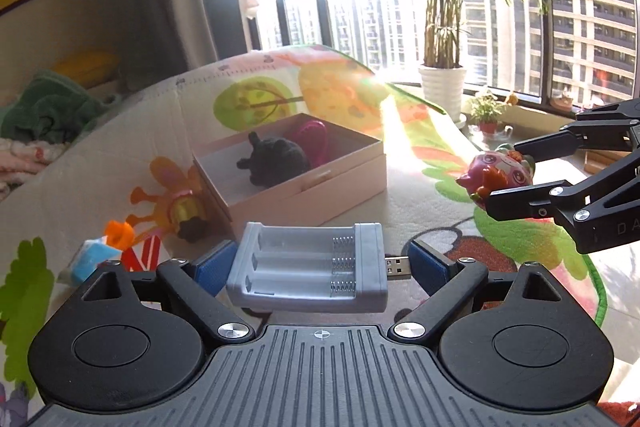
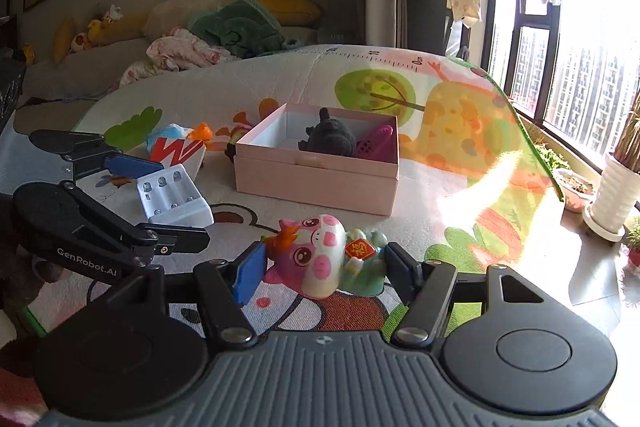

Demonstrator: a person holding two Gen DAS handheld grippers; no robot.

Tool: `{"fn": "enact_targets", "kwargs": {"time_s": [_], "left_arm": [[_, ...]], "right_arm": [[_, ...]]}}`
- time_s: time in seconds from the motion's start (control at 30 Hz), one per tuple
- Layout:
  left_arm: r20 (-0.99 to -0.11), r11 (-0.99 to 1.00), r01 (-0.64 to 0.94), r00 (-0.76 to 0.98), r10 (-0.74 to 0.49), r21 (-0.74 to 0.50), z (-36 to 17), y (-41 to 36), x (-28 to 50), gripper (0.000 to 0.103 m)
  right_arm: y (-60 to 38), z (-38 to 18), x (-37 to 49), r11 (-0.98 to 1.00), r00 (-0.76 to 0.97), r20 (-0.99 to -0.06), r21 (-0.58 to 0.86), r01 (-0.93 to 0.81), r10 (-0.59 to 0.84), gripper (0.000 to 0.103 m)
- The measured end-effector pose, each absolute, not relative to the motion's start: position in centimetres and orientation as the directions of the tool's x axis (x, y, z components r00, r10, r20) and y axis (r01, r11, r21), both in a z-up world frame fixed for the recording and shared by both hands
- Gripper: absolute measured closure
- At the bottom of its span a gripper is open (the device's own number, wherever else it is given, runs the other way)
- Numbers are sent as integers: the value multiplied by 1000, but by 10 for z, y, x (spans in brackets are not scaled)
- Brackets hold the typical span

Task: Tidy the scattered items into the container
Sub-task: 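Carry charger and pig figure into the pink box and release both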

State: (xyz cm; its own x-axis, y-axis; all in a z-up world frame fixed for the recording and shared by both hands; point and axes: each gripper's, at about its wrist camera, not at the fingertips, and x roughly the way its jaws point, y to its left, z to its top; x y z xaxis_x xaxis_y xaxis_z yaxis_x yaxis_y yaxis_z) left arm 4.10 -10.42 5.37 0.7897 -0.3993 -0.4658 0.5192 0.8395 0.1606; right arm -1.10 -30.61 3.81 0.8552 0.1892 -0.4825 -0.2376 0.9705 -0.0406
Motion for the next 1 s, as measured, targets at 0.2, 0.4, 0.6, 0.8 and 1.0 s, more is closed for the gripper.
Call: {"fn": "enact_targets", "kwargs": {"time_s": [0.2, 0.4, 0.6, 0.8, 1.0], "left_arm": [[-338, 852, 471, 859, -385, 227, 103, -104, 60, 8], [-311, 861, 456, 871, -380, 226, 113, -113, 111, 8], [-380, 859, 489, 831, -406, 151, 91, -126, 169, 8], [-443, 859, 506, 789, -426, 75, 56, -130, 218, 8], [-498, 861, 507, 757, -423, 40, 36, -112, 213, 5]], "right_arm": [[-306, 84, 3, 960, 897, -369, -42, -275, 241, 38], [-306, 114, 46, 964, 926, -289, -29, -264, 245, 38], [-314, 118, 115, 971, 916, -324, 50, -234, 237, 38], [-317, 97, 171, 966, 877, -406, 127, -224, 257, 38], [-316, 65, 209, 961, 832, -484, 183, -207, 271, 27]]}}
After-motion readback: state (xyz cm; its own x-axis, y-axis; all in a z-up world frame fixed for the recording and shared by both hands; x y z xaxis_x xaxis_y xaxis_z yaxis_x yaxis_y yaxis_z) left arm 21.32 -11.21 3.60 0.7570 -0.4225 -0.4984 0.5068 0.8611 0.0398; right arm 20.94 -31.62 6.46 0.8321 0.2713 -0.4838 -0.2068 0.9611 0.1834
